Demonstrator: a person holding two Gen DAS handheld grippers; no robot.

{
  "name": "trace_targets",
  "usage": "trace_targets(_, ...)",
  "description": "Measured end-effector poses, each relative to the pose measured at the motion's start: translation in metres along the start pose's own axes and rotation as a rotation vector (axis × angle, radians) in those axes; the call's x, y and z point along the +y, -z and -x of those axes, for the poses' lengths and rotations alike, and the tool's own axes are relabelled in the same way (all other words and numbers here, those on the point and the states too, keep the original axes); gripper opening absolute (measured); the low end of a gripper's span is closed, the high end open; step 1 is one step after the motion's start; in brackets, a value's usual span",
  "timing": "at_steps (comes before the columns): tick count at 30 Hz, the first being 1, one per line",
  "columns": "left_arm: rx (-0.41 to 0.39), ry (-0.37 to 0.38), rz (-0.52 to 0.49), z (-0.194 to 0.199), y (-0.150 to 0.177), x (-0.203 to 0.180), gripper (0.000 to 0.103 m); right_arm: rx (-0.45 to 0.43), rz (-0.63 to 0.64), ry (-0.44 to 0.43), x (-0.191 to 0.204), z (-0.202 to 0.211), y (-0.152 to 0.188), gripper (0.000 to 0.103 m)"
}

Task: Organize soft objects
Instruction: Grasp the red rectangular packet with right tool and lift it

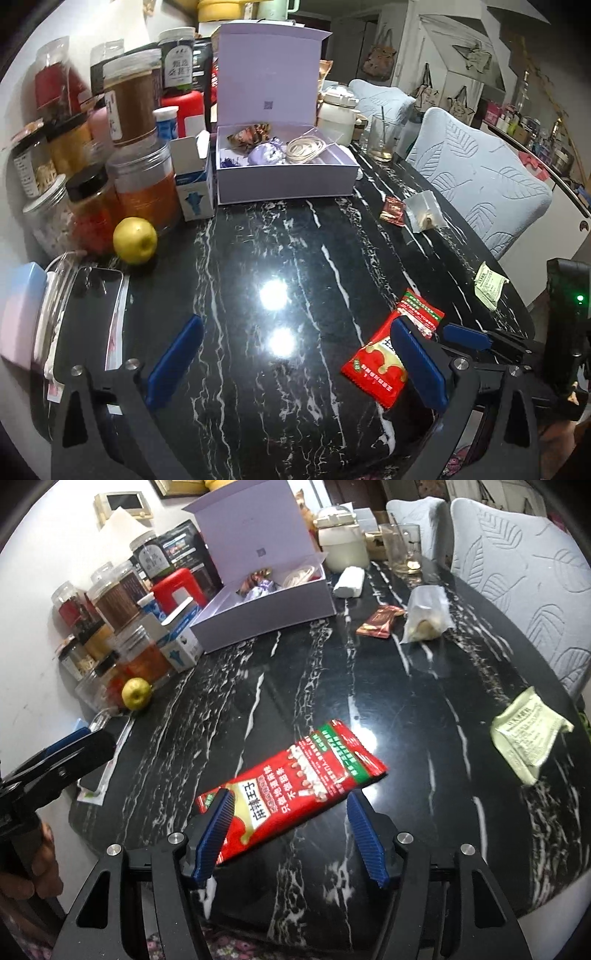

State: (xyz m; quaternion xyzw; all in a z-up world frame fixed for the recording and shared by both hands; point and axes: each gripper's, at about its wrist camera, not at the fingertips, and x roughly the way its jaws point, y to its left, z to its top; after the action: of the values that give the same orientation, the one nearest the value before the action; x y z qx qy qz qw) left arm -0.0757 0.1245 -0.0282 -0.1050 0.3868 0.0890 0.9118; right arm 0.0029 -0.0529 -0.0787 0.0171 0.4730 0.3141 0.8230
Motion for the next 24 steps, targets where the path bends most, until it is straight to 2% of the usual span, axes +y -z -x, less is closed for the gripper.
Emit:
trace_targets(5, -0.012, -0.018, 0.030, 0.001, -0.007, 0.008, 0.103, 0.042, -0.005, -0.027, 0.002, -0.022, -0.006, 0.064)
trace_targets(10, -0.026, -0.048, 0.054, -0.001, -0.014, 0.019, 0.103, 0.041, 0.029, -0.015, 0.013, -0.036, -0.019, 0.064)
trace_targets(14, -0.022, -0.074, 0.072, -0.006, -0.018, 0.029, 0.103, 0.047, 0.088, 0.024, 0.028, -0.050, -0.027, 0.065)
trace_targets(17, -0.013, -0.095, 0.076, -0.011, -0.018, 0.034, 0.103, 0.049, 0.164, 0.068, 0.042, -0.058, -0.025, 0.072)
trace_targets(19, 0.001, -0.101, 0.083, -0.016, -0.018, 0.038, 0.103, 0.040, 0.219, 0.109, 0.049, -0.061, -0.020, 0.072)
trace_targets(20, 0.007, -0.101, 0.086, -0.018, -0.017, 0.039, 0.103, 0.034, 0.263, 0.136, 0.053, -0.063, -0.016, 0.070)
trace_targets(21, 0.013, -0.099, 0.089, -0.020, -0.017, 0.040, 0.103, 0.029, 0.301, 0.165, 0.055, -0.063, -0.013, 0.061)
trace_targets(23, 0.026, -0.090, 0.094, -0.025, -0.016, 0.040, 0.103, 0.004, 0.322, 0.149, 0.052, -0.060, -0.009, 0.049)
trace_targets(24, 0.030, -0.086, 0.095, -0.026, -0.016, 0.039, 0.103, 0.005, 0.324, 0.146, 0.051, -0.060, -0.010, 0.049)
